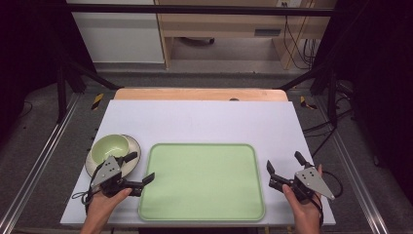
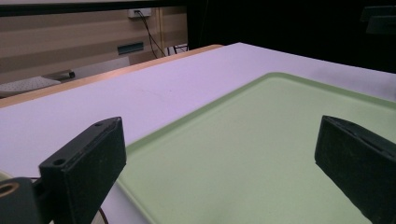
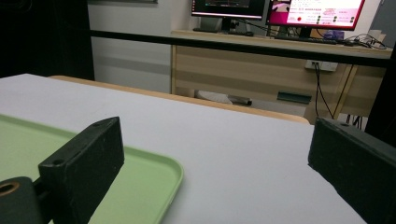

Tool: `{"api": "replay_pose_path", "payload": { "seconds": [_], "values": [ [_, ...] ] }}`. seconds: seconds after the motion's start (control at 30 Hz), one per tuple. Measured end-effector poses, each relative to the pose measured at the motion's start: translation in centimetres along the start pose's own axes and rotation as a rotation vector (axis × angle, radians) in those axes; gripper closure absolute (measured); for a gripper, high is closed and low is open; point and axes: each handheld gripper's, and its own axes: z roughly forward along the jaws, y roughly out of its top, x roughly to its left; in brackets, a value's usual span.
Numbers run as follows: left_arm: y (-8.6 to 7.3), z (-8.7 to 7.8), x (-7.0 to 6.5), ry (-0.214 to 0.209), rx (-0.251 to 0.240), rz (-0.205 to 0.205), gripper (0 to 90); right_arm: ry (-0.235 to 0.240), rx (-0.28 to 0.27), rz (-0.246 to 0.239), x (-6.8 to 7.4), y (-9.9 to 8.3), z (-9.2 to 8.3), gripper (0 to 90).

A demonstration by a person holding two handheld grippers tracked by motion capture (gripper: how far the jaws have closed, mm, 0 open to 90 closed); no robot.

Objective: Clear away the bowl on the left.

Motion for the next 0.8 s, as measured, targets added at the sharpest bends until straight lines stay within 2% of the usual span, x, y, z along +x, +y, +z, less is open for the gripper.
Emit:
{"api": "replay_pose_path", "payload": {
  "seconds": [0.5,0.77,0.8],
  "values": [
    [0.6,0.4,-0.3,-0.006,0.009,0.003,2.3,-0.005,0.004,-0.004,-0.2,0.0,-0.1,4.0],
    [1.8,-0.4,0.0,0.031,0.001,0.024,2.4,-0.010,0.008,0.009,-0.3,0.0,-0.2,2.5],
    [1.9,-0.4,0.0,0.032,-0.006,0.014,2.4,-0.013,0.006,0.016,-0.3,0.0,-0.2,2.4]
  ]
}}
